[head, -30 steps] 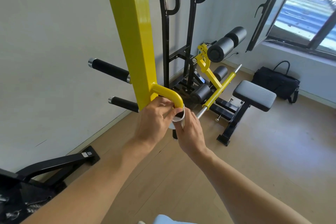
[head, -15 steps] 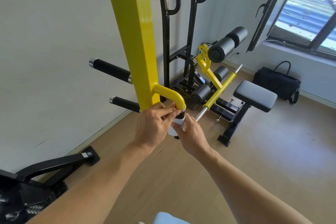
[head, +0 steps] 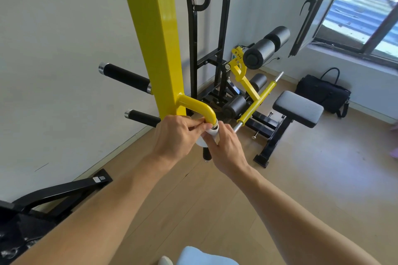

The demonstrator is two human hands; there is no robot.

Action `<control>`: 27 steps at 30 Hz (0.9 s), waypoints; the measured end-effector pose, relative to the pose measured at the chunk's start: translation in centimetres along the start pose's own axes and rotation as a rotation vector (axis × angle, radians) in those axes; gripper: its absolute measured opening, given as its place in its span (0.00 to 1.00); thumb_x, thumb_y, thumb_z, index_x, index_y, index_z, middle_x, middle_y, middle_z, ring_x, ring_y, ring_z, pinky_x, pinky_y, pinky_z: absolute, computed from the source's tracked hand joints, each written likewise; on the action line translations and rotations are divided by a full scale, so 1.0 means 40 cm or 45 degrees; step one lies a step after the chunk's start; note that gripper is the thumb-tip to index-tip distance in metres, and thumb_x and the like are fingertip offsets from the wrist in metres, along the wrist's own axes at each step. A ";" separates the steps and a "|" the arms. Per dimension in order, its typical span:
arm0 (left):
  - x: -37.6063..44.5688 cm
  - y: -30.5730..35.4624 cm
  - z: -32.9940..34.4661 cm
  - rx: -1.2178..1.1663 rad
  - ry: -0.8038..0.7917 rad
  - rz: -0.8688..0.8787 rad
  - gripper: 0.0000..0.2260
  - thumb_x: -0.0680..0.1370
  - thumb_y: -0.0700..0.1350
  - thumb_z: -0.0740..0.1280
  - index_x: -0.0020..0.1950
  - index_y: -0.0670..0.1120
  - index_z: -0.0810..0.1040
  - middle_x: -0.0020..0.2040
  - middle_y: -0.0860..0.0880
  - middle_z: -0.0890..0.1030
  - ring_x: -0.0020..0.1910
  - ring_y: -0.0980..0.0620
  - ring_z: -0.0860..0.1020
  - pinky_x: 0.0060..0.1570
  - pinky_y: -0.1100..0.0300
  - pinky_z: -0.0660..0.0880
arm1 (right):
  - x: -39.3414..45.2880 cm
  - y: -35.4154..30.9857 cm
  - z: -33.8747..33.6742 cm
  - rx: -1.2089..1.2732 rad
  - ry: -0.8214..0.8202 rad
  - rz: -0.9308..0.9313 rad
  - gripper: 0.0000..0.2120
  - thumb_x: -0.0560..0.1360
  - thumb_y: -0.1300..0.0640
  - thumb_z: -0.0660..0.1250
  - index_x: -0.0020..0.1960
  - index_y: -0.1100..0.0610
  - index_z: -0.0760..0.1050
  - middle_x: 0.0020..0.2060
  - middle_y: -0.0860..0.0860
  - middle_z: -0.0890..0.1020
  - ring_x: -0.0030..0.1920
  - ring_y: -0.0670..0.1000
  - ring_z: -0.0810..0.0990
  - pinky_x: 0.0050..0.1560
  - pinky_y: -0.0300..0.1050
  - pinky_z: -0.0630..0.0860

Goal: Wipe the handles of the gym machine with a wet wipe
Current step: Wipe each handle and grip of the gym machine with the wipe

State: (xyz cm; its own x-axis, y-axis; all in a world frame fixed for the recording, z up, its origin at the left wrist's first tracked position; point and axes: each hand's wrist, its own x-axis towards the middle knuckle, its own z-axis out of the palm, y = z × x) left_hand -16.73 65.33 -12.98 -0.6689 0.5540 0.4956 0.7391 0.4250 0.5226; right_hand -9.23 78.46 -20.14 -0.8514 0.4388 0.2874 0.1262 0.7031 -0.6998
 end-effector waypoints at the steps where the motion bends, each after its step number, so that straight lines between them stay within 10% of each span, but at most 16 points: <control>1: -0.002 0.000 0.000 0.018 -0.004 0.024 0.16 0.74 0.59 0.70 0.52 0.50 0.87 0.33 0.55 0.83 0.25 0.64 0.69 0.29 0.77 0.56 | -0.001 0.001 -0.001 -0.012 0.025 -0.016 0.12 0.81 0.42 0.62 0.55 0.50 0.73 0.46 0.42 0.77 0.49 0.46 0.73 0.50 0.46 0.73; 11: 0.006 0.004 0.002 -0.015 -0.011 0.012 0.15 0.74 0.58 0.71 0.54 0.50 0.87 0.30 0.61 0.71 0.24 0.64 0.67 0.25 0.76 0.61 | -0.001 0.007 -0.001 -0.023 0.201 -0.040 0.19 0.76 0.44 0.70 0.63 0.52 0.76 0.51 0.47 0.81 0.51 0.48 0.75 0.53 0.43 0.71; 21: 0.023 0.004 0.005 0.014 -0.037 0.011 0.15 0.73 0.58 0.71 0.53 0.50 0.87 0.30 0.55 0.80 0.23 0.64 0.68 0.25 0.77 0.61 | -0.007 0.005 0.012 -0.109 0.398 -0.001 0.19 0.75 0.43 0.72 0.62 0.51 0.78 0.52 0.47 0.84 0.52 0.48 0.78 0.53 0.43 0.70; 27: 0.038 0.010 0.006 0.085 -0.047 -0.029 0.15 0.74 0.58 0.72 0.53 0.50 0.87 0.30 0.54 0.81 0.23 0.64 0.67 0.24 0.75 0.59 | -0.018 0.054 0.066 -0.393 0.004 0.230 0.10 0.77 0.42 0.66 0.52 0.48 0.74 0.43 0.46 0.81 0.47 0.51 0.77 0.49 0.46 0.68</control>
State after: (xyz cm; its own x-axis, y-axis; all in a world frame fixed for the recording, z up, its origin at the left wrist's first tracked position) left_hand -17.45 66.52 -12.16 -0.6833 0.5692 0.4573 0.7281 0.4841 0.4853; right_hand -9.68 78.18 -23.60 -0.7997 0.5729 0.1794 0.4228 0.7497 -0.5092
